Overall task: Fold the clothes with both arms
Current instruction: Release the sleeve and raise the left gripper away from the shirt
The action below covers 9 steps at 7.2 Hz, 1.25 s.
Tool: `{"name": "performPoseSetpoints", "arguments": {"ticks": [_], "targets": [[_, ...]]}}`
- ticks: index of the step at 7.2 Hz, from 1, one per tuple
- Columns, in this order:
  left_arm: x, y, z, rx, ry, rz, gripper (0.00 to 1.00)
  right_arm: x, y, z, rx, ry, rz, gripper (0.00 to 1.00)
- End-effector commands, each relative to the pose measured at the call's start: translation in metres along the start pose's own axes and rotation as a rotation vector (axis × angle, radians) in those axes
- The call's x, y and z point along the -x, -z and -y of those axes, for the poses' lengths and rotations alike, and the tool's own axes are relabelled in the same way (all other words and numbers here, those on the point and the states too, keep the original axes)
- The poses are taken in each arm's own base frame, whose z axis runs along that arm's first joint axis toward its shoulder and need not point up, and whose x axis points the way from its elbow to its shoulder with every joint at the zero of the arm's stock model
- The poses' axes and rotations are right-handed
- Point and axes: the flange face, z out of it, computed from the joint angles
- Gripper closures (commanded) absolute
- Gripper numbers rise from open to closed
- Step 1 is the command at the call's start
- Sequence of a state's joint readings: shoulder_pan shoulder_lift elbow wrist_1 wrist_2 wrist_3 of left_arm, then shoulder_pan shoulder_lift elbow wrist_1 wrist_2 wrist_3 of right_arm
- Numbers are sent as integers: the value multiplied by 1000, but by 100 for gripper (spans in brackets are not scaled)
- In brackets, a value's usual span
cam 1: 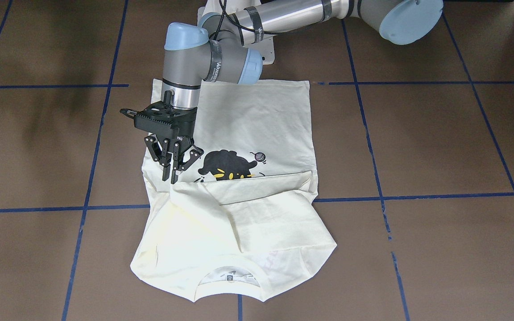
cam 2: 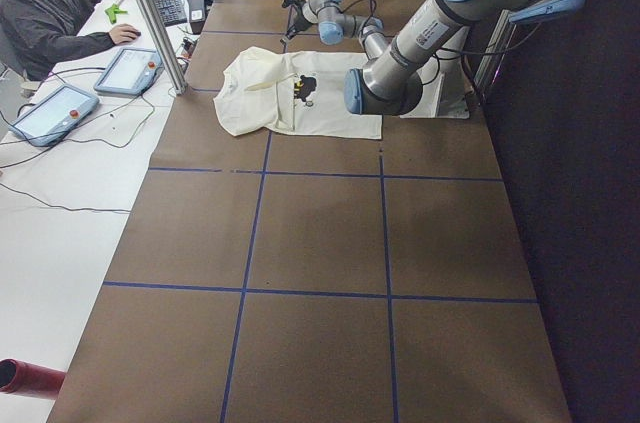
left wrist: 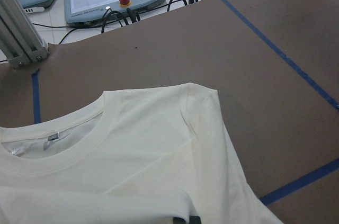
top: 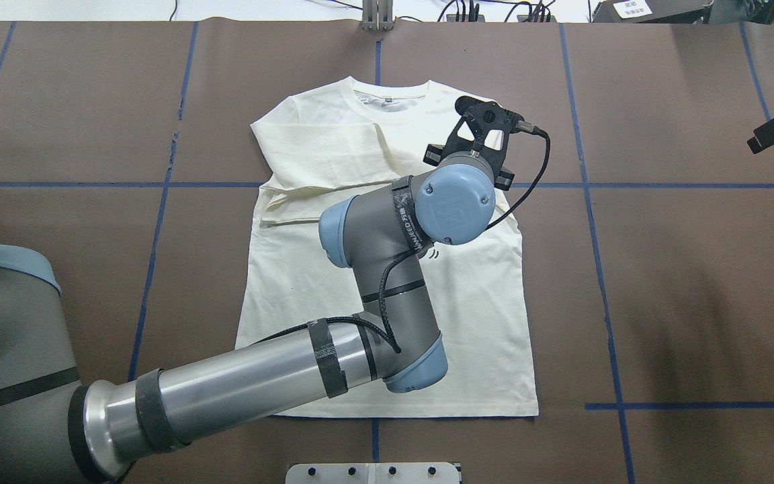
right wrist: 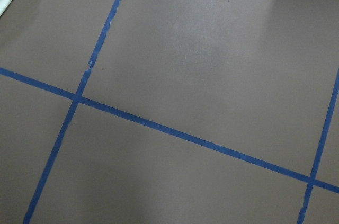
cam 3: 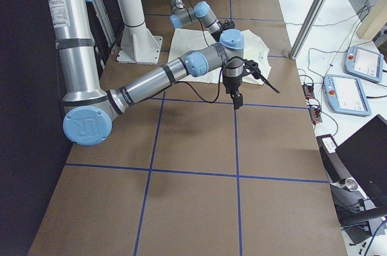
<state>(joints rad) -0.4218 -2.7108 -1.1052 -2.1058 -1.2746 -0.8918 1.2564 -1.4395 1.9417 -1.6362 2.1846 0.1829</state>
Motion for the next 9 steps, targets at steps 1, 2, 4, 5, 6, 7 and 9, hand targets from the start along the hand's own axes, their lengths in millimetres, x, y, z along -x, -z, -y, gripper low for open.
{"name": "performPoseSetpoints", "arguments": {"ticks": [1, 2, 4, 5, 6, 7, 9], "targets": [[-3, 9, 17, 22, 62, -89, 0, 2, 2, 3, -5, 3, 1, 0], [30, 8, 52, 120, 82, -163, 0, 4, 2, 5, -10, 5, 5, 0], [107, 4, 105, 257, 57, -157, 0, 39, -2, 23, -65, 46, 59, 0], [158, 13, 110, 307, 17, -143, 0, 88, -14, 55, -111, 124, 100, 0], [227, 37, 93, 300, -51, -142, 0, 139, -9, 90, -180, 214, 113, 1], [302, 66, 83, 308, -158, -109, 0, 190, -10, 101, -200, 248, 133, 1], [428, 96, 79, 335, -242, -27, 0, 269, -25, 107, -248, 308, 67, 3]]}}
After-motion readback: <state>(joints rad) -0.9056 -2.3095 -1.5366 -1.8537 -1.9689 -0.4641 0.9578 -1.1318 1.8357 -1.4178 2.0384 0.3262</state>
